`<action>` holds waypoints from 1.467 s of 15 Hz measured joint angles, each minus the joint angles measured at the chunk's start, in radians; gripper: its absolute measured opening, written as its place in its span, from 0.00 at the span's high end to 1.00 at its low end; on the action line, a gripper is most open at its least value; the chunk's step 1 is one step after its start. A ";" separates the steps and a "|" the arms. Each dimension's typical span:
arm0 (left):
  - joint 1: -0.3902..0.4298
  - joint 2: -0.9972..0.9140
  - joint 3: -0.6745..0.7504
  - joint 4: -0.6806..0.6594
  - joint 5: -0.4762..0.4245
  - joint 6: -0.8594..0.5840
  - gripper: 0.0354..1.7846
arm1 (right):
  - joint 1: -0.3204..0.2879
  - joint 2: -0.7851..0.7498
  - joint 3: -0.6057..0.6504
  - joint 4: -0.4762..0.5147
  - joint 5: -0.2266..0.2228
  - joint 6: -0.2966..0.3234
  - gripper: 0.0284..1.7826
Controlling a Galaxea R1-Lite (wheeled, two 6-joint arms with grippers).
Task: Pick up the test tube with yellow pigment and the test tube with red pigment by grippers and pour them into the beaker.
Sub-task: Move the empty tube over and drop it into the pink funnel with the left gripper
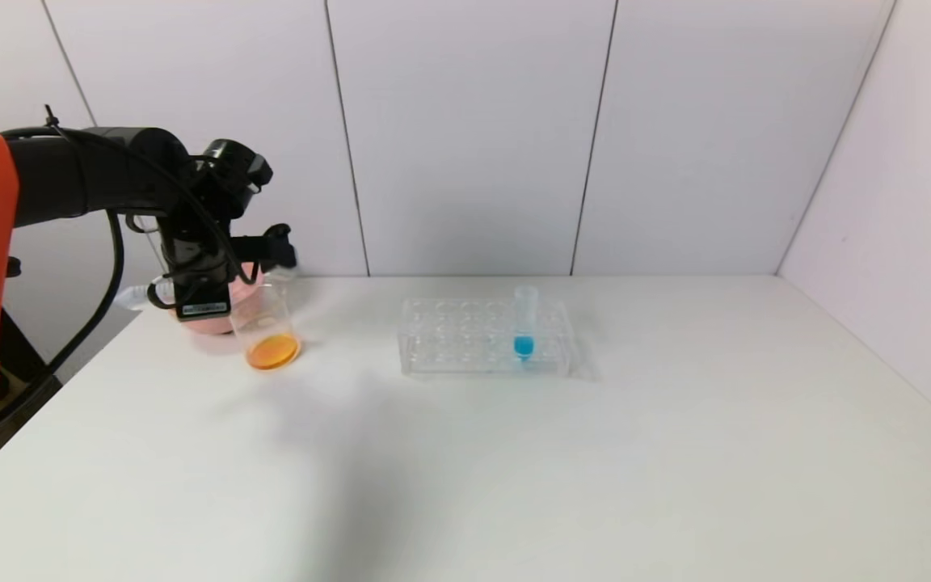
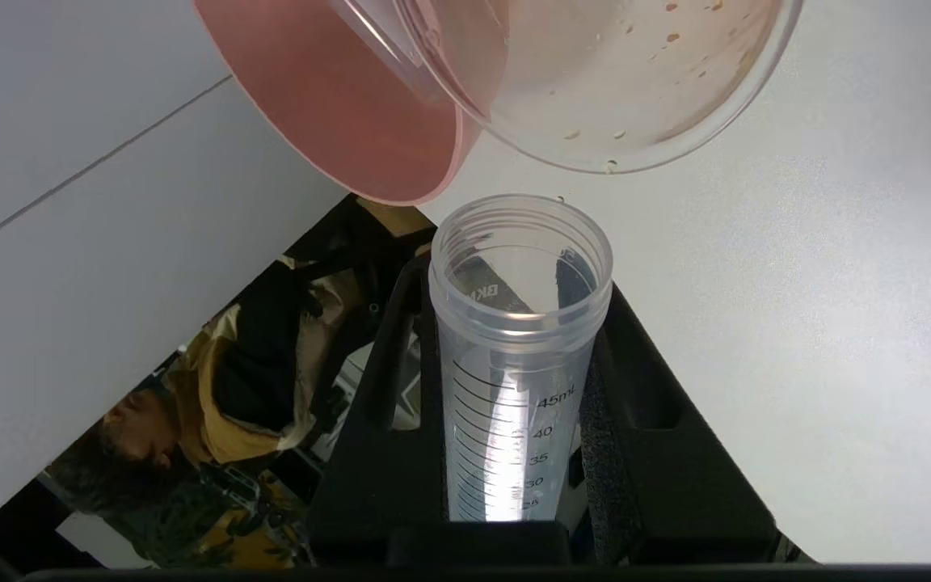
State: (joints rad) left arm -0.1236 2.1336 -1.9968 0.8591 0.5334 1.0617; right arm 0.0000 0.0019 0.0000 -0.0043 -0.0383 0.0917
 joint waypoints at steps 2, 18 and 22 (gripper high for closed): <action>0.025 -0.040 0.010 0.000 -0.065 -0.069 0.75 | 0.000 0.000 0.000 0.000 0.000 0.000 0.04; 0.085 -0.483 0.786 -0.886 -0.356 -1.088 0.75 | 0.000 0.000 0.000 0.000 0.000 0.000 0.04; 0.085 -0.521 0.998 -1.257 -0.274 -1.177 0.75 | 0.000 0.000 0.000 0.000 0.000 0.000 0.04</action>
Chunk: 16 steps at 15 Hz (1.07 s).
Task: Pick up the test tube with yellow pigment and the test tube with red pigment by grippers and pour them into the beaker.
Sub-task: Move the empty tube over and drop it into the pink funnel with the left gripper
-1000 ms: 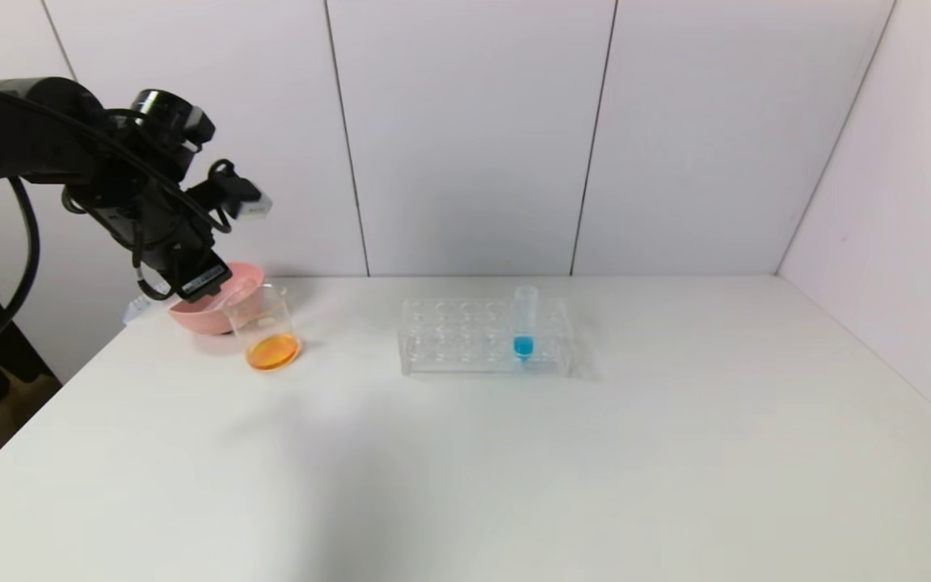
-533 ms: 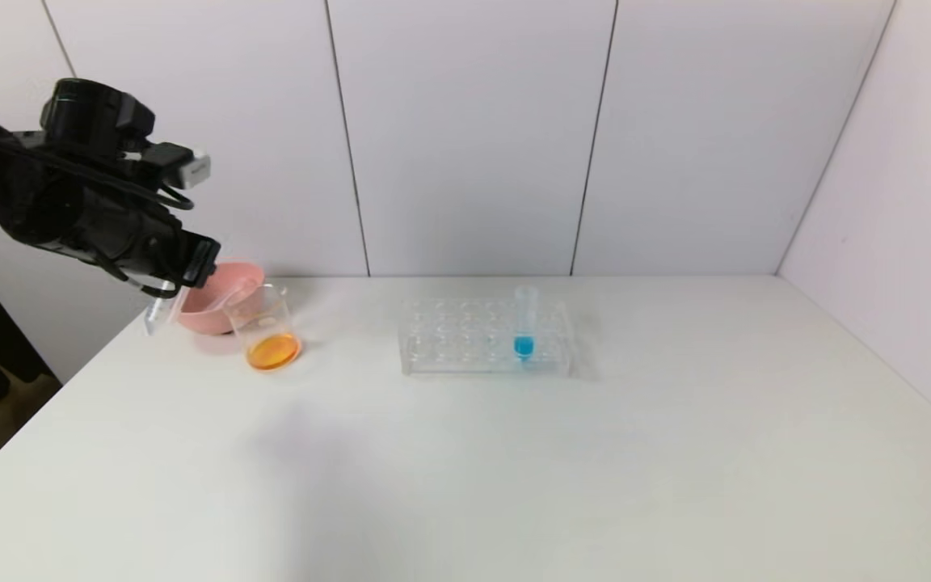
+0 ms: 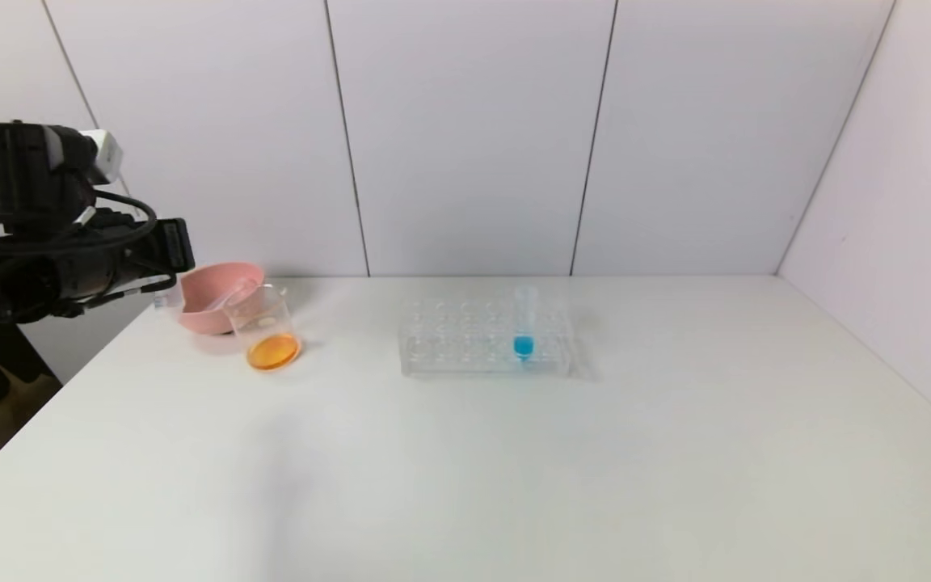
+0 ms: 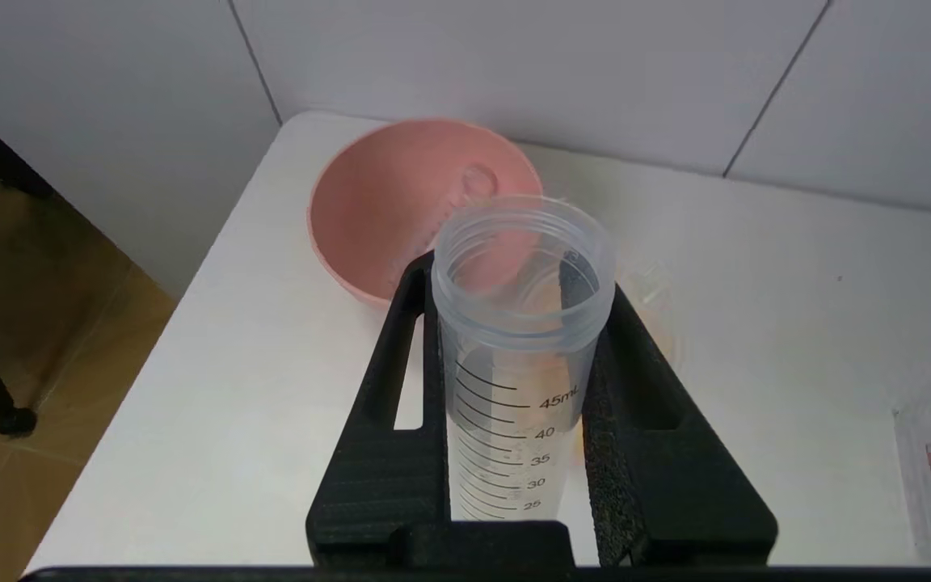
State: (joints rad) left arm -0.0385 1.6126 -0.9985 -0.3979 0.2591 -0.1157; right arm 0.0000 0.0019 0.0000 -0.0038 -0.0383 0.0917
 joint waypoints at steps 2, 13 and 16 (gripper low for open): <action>0.004 0.022 0.053 -0.153 0.012 -0.007 0.75 | 0.000 0.000 0.000 0.000 0.000 0.000 0.04; 0.074 0.419 -0.233 -0.362 0.083 -0.010 0.75 | 0.000 0.000 0.000 0.000 0.000 0.000 0.04; 0.091 0.512 -0.330 -0.348 0.088 0.003 0.75 | 0.000 0.000 0.000 0.000 0.000 0.000 0.04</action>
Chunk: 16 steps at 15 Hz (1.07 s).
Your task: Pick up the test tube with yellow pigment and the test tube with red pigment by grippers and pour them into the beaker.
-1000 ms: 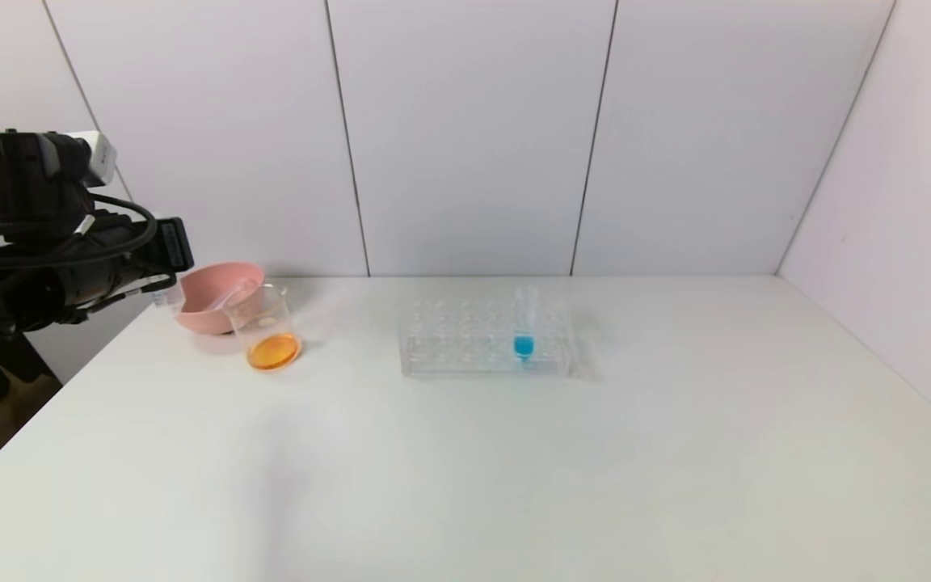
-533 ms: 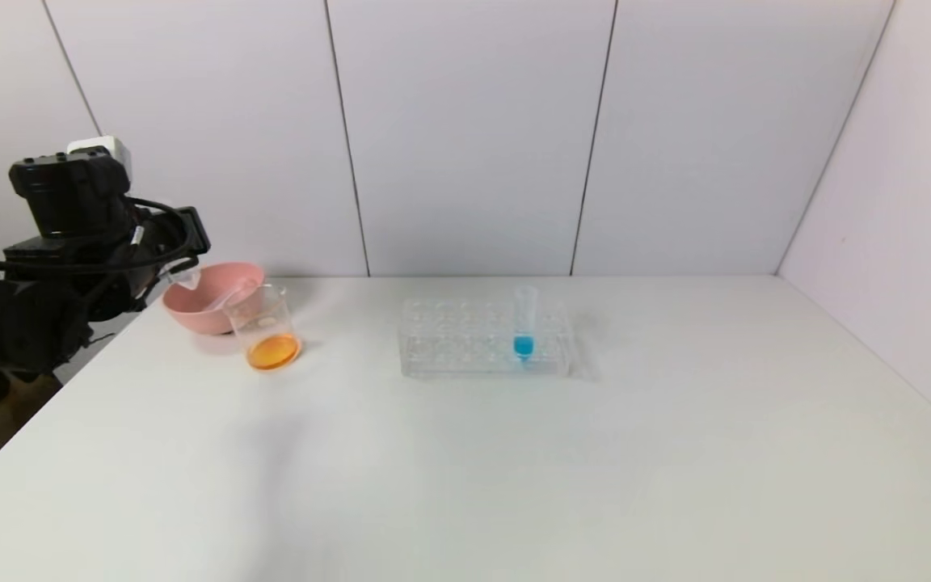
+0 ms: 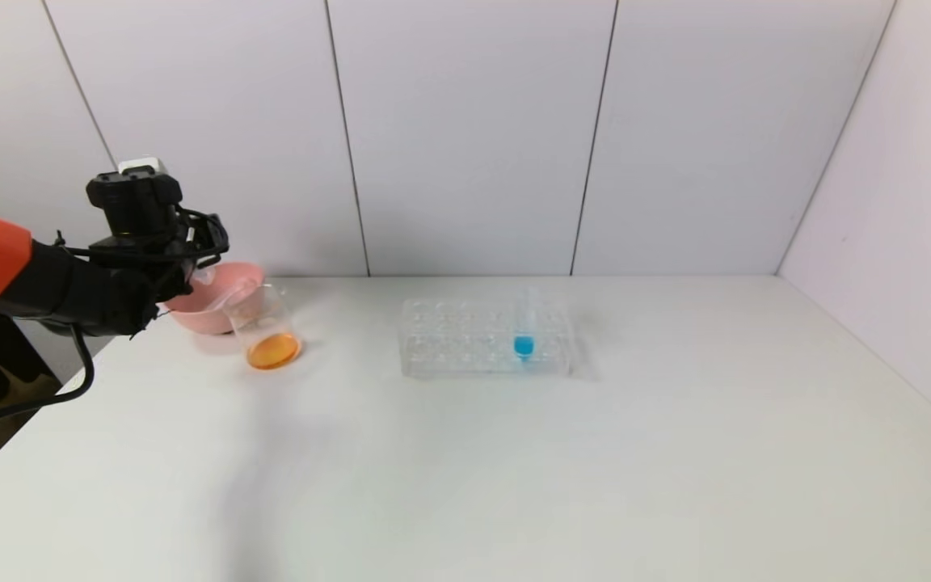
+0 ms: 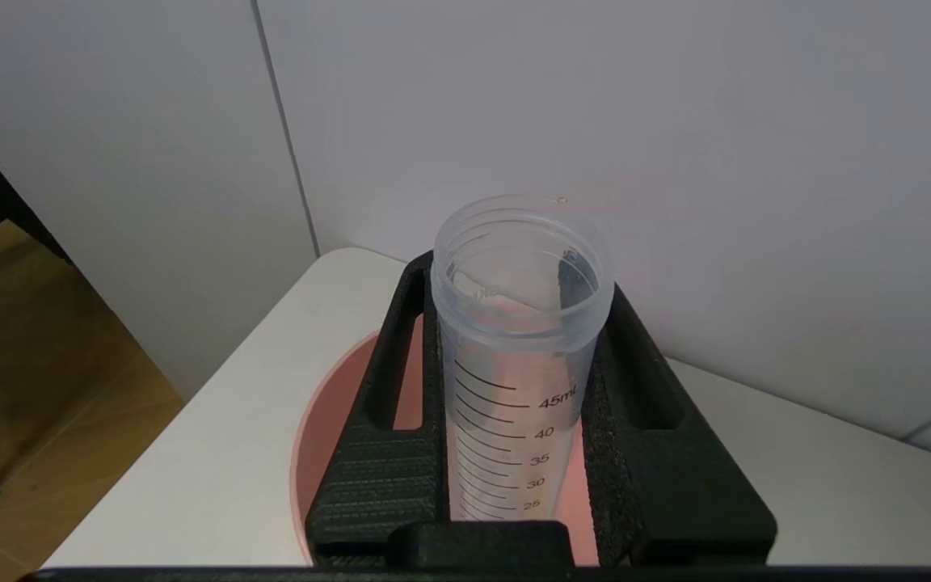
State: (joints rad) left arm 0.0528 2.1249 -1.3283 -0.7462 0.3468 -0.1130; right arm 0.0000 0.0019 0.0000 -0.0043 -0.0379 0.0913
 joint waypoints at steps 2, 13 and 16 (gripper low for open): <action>0.006 0.041 -0.036 0.008 0.020 0.003 0.75 | 0.000 0.000 0.000 0.000 0.000 0.000 0.04; 0.004 0.087 -0.136 -0.030 0.058 -0.003 0.22 | 0.000 0.000 0.000 0.000 0.000 0.000 0.04; 0.000 0.081 -0.184 -0.033 0.089 -0.004 0.05 | 0.000 0.000 0.000 0.000 0.000 0.000 0.04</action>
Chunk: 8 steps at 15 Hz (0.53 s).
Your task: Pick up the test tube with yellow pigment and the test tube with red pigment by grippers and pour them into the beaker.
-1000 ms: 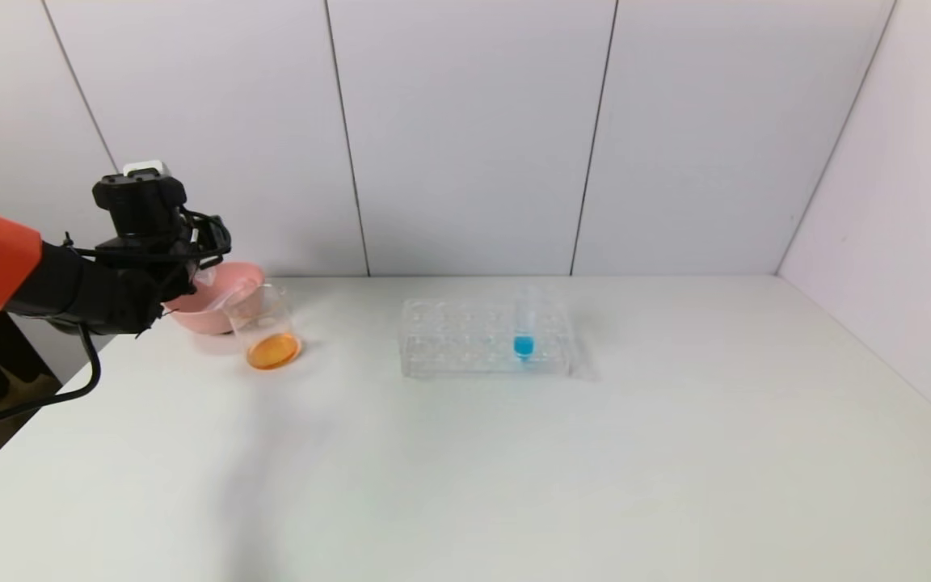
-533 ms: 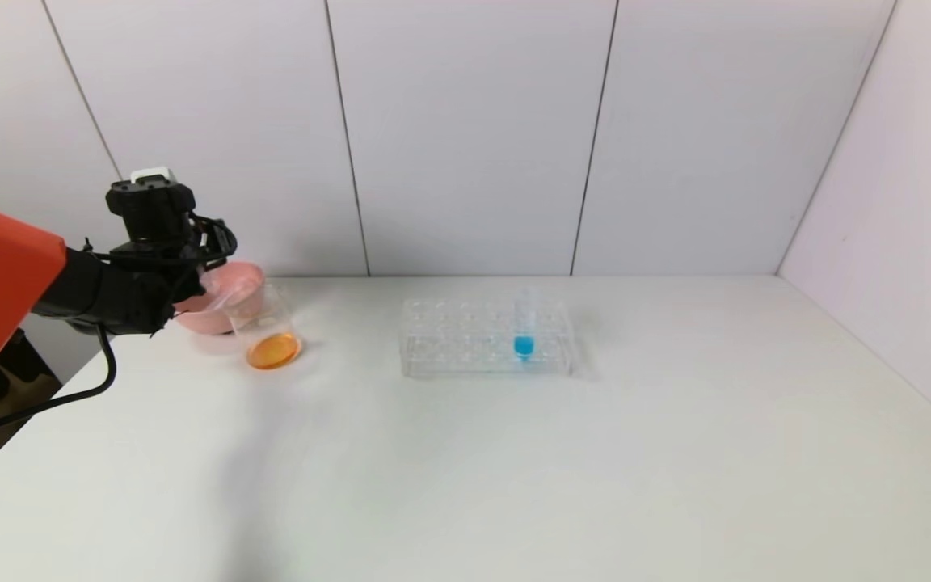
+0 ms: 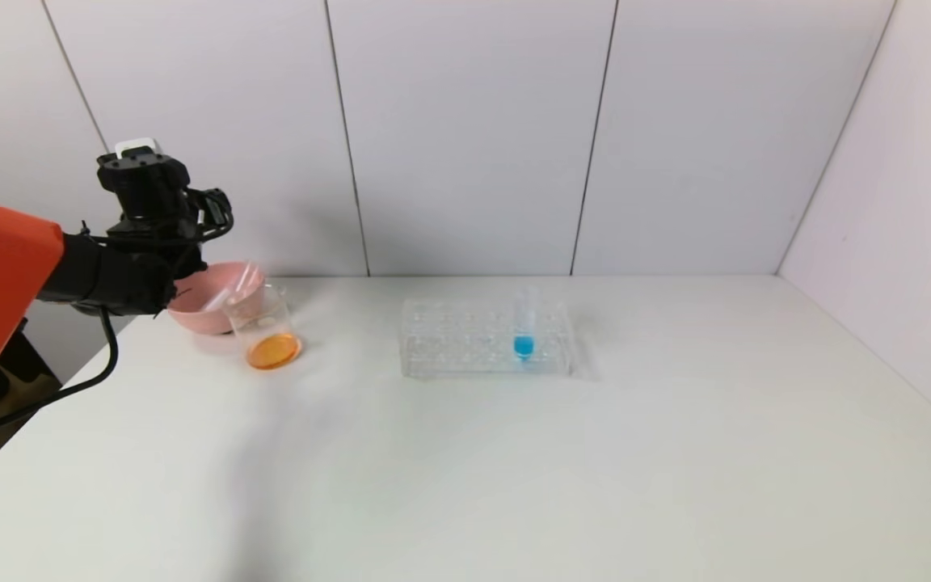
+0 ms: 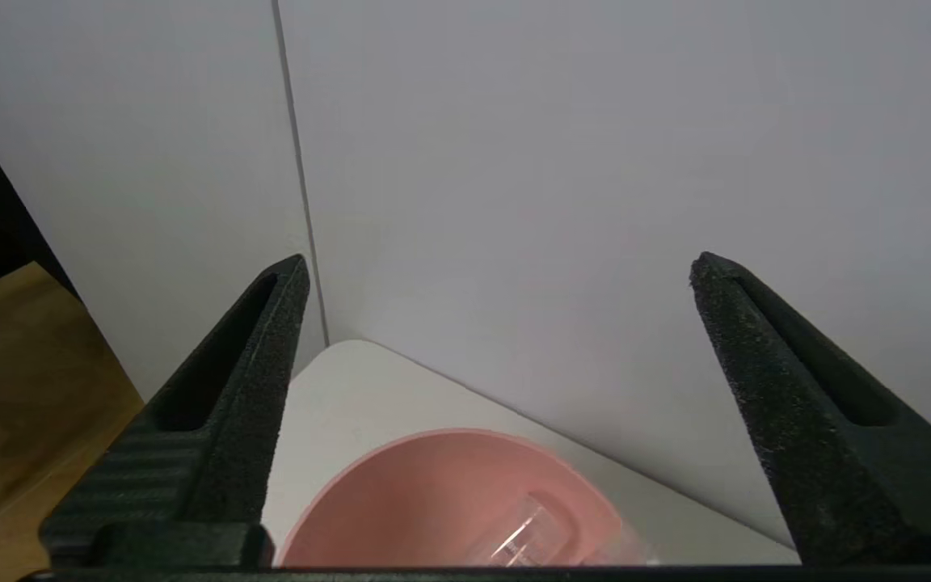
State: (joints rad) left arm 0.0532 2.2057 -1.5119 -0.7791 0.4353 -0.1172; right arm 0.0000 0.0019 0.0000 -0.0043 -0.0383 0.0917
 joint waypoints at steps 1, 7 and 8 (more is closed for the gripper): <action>-0.005 -0.012 0.001 0.006 -0.005 0.003 0.02 | 0.000 0.000 0.000 0.000 0.000 0.000 0.04; -0.119 -0.128 0.062 -0.027 -0.113 0.022 0.01 | 0.000 0.000 0.000 0.000 0.000 0.000 0.04; -0.151 -0.161 0.075 -0.024 -0.113 0.044 0.01 | 0.000 0.000 0.000 0.000 0.000 0.000 0.04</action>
State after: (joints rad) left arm -0.0974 2.0445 -1.4368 -0.8032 0.3221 -0.0734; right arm 0.0000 0.0019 0.0000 -0.0043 -0.0379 0.0917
